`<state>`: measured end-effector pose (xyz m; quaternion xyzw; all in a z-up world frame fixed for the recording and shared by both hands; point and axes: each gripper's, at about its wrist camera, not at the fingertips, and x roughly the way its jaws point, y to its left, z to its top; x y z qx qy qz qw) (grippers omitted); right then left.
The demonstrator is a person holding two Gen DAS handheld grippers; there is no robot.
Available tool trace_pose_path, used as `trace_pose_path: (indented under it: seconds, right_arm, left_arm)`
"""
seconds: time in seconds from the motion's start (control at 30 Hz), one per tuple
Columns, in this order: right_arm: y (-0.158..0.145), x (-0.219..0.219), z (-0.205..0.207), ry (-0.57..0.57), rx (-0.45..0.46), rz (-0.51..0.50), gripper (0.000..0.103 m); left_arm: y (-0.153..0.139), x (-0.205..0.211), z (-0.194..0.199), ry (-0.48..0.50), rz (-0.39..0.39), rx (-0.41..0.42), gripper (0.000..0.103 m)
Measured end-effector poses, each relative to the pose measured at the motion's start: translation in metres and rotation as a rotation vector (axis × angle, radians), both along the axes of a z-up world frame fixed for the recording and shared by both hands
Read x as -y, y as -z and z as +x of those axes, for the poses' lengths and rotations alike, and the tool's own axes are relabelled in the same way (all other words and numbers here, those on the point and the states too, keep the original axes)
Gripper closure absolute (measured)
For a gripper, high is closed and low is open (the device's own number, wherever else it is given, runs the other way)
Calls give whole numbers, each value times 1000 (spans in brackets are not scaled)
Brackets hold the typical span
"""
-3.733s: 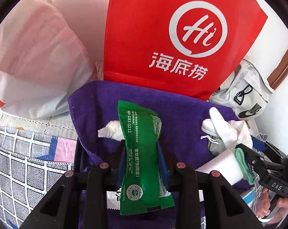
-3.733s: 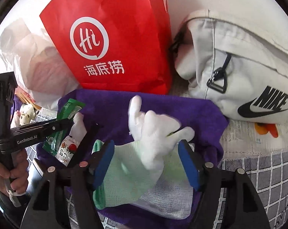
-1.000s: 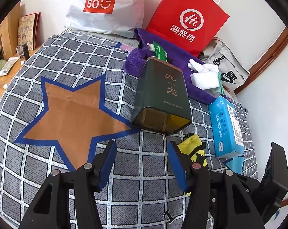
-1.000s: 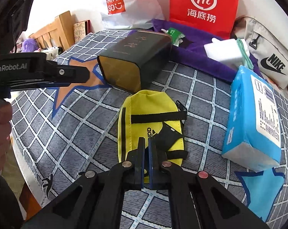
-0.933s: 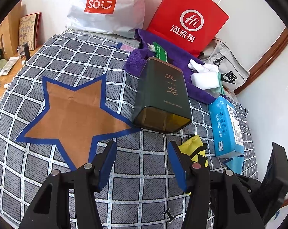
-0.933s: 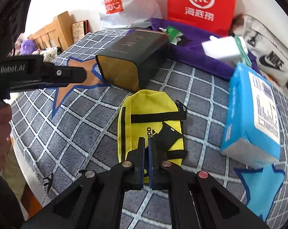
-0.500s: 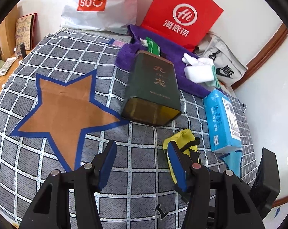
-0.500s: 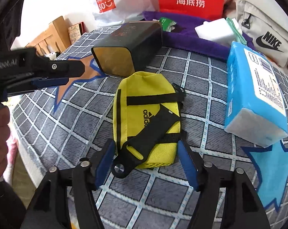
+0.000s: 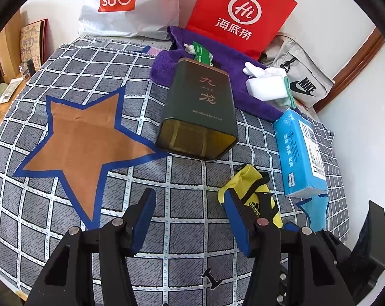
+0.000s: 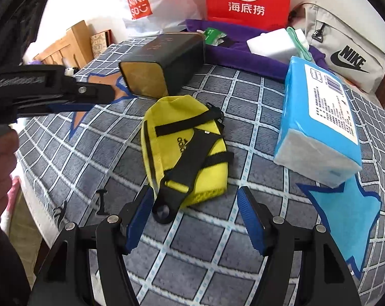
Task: Organize soft objects
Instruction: 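Grasp the pouch's black strap with the right tool while the left tool nears the pouch, then lift the yellow pouch by its strap with the right tool toward the left tool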
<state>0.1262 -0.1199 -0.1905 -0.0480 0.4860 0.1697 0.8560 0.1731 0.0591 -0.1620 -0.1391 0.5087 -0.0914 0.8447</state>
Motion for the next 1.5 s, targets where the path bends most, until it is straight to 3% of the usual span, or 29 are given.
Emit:
trace_pose_path:
  seconds: [0.1, 0.2, 0.27, 0.33, 0.57, 0.8, 1.23, 1.27, 1.33, 1.4, 1.5]
  right_arm:
    - [-2, 2, -7, -7, -9, 12, 38]
    - [-3, -1, -10, -18, -20, 47, 46]
    - [0, -5, -8, -16, -36, 55, 57]
    - [6, -8, -5, -19, -71, 72, 85]
    - [-4, 0, -17, -14, -31, 93, 91]
    - [-19, 28, -33, 22, 7, 109, 91]
    - [1, 103, -40, 167, -11, 103, 91]
    - [2, 107, -40, 170, -9, 109, 88]
    - [3, 110, -37, 170, -1, 126, 65]
    - [2, 110, -34, 170, 20, 139, 51]
    - [3, 103, -24, 153, 37, 176, 51]
  left_arm:
    - [-1, 6, -2, 13, 10, 3, 50]
    - [-2, 13, -4, 24, 21, 3, 50]
    - [-2, 17, -5, 30, 26, -2, 50]
    - [-4, 20, -7, 36, 35, -2, 50]
    - [-12, 21, -20, 32, 69, 12, 50]
    - [-11, 30, -27, 30, 86, 6, 50]
    - [14, 68, -19, 80, 115, -52, 50]
    - [15, 68, -18, 76, 110, -57, 50]
    - [18, 67, -14, 63, 84, -70, 50]
    - [21, 66, -9, 49, 45, -85, 49]
    - [25, 68, -3, 43, 0, -98, 45]
